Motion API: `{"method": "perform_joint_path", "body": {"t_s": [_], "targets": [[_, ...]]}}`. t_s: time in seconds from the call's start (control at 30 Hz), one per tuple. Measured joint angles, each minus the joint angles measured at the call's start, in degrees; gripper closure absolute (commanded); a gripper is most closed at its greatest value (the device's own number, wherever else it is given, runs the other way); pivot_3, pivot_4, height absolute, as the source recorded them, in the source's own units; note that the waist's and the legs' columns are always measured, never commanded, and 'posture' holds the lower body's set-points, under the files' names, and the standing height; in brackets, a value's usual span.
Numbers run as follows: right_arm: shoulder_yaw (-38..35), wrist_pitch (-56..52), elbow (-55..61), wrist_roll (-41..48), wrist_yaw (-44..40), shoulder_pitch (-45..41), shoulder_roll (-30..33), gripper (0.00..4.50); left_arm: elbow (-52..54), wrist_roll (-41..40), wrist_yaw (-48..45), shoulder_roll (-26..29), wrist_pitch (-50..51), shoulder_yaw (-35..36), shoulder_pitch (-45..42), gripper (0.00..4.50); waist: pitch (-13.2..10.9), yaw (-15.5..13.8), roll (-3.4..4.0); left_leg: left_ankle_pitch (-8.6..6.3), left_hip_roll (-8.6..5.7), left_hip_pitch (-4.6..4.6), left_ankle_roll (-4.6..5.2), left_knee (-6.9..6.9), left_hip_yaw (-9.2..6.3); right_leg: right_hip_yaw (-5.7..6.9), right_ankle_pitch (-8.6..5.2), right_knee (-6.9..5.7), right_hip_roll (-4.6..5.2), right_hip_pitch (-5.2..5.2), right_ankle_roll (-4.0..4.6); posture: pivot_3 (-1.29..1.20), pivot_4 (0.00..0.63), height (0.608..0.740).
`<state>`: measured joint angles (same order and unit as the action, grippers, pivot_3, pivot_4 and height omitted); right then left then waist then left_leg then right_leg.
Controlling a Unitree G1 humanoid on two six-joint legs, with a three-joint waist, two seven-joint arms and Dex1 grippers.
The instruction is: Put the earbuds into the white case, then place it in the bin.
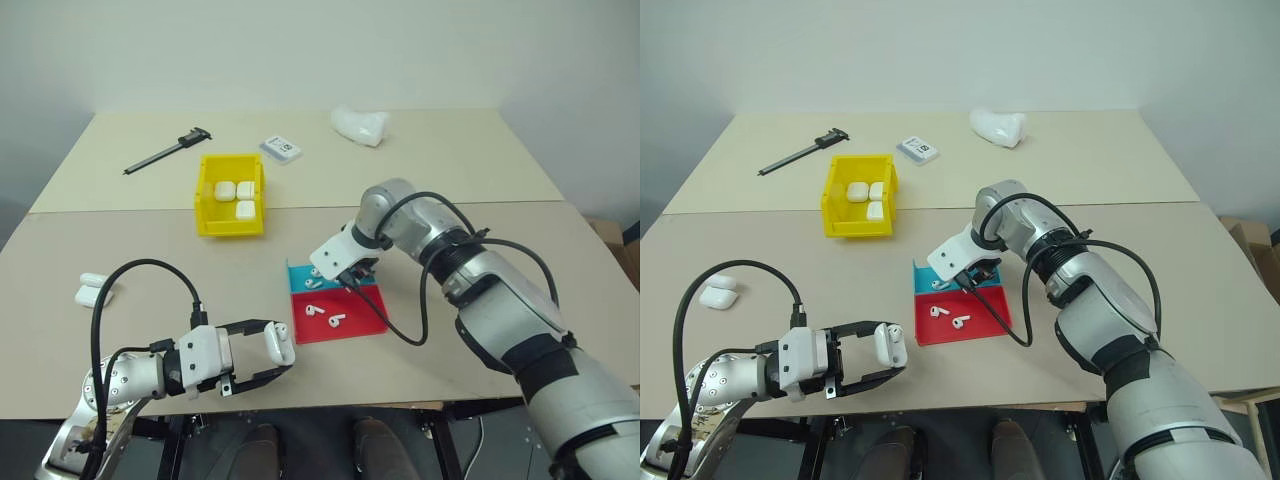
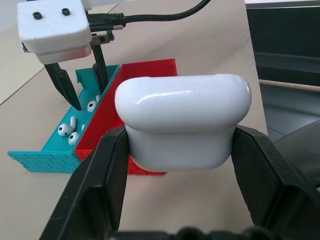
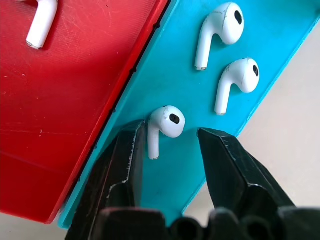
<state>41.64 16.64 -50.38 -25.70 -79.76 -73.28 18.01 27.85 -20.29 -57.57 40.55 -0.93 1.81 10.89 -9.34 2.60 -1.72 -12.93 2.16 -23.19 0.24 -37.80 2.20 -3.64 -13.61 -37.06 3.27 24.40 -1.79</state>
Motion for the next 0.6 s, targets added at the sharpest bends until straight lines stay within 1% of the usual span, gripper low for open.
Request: {"method": "perform_joint_path", "body": {"t_s": [0.43,0.53,0.6], "targets": [[-0.04,3.92,-0.28,-0.09,0.59,0.08,0.07,2.42,0.00,0.52,0.36,0.03,0.00,-0.06,-0.02,1.73,0.00,0.00,0.00,0.00,0.00,0.00,0.00,0.00,0.00,0.00,0.00,-0.01,0.00,0.00,0.00,0.00,0.150,0.740],[-0.04,4.78,-0.78,-0.31,1.15,0.10,0.16,2.98,0.00,0.84,0.51,0.03,0.00,-0.10,-0.02,1.73,0.00,0.01,0.00,0.00,0.00,0.01,0.00,0.00,0.00,0.00,0.00,-0.01,0.00,0.00,0.00,0.00,0.150,0.740],[-0.04,5.35,-0.84,-0.33,1.12,0.19,0.26,2.98,0.00,0.98,0.53,0.06,0.00,-0.12,-0.02,1.73,0.00,0.01,0.00,0.00,0.00,0.01,0.00,0.00,0.00,0.00,0.00,-0.01,0.00,0.00,0.00,0.00,0.150,0.740]]}}
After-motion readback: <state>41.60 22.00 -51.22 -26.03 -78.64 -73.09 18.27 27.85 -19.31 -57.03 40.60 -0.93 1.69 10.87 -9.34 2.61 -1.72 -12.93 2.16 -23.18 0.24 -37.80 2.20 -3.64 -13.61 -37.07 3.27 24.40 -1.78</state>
